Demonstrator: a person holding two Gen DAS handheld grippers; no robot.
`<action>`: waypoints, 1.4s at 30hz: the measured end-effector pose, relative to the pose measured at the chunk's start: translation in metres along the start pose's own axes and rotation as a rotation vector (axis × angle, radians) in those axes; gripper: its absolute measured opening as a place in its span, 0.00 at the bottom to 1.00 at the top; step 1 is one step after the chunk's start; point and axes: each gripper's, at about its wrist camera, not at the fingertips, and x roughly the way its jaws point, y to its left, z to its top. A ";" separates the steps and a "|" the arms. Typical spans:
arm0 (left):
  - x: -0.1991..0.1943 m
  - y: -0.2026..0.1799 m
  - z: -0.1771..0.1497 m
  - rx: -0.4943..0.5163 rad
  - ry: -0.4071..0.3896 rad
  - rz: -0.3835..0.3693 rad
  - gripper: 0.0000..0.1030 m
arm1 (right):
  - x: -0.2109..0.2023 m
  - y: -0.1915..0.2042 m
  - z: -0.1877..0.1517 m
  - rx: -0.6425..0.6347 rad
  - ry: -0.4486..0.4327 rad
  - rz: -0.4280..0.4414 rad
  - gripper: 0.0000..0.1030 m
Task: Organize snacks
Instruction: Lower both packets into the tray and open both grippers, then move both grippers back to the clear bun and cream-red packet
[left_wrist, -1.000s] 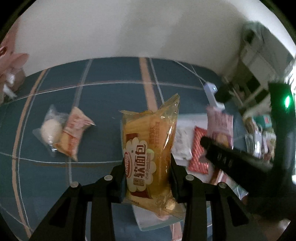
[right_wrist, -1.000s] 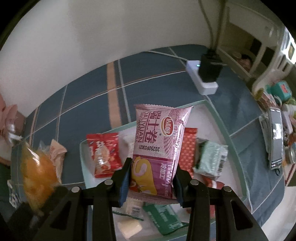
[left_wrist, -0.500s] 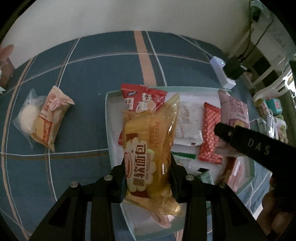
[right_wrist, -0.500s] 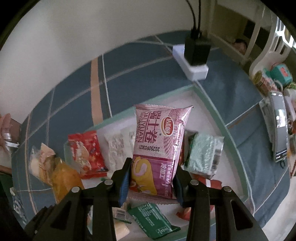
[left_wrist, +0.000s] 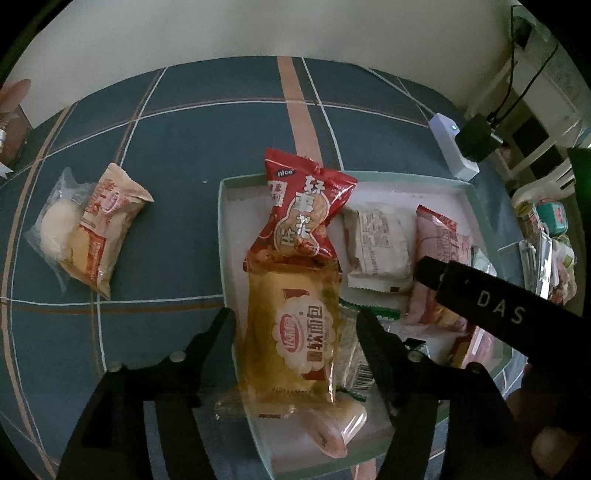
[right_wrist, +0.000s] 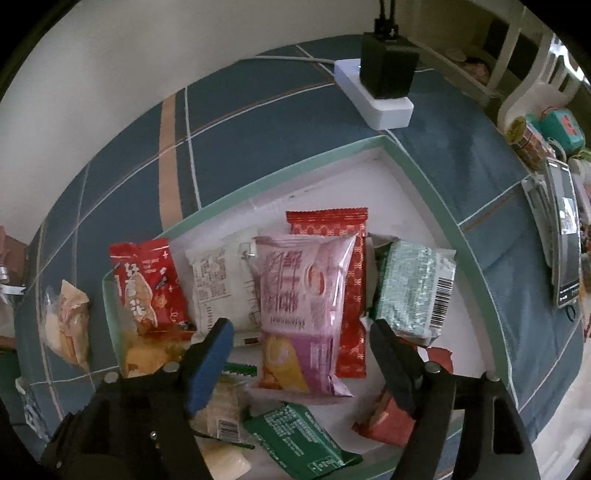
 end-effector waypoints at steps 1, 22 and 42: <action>-0.002 0.001 0.000 -0.003 -0.001 0.003 0.71 | 0.000 -0.001 0.000 0.001 0.003 -0.002 0.77; -0.041 0.088 0.010 -0.321 -0.101 0.192 0.93 | -0.006 0.019 -0.007 -0.054 -0.004 -0.044 1.00; -0.047 0.140 0.007 -0.434 -0.109 0.224 0.99 | -0.036 0.089 -0.017 -0.214 -0.105 -0.034 1.00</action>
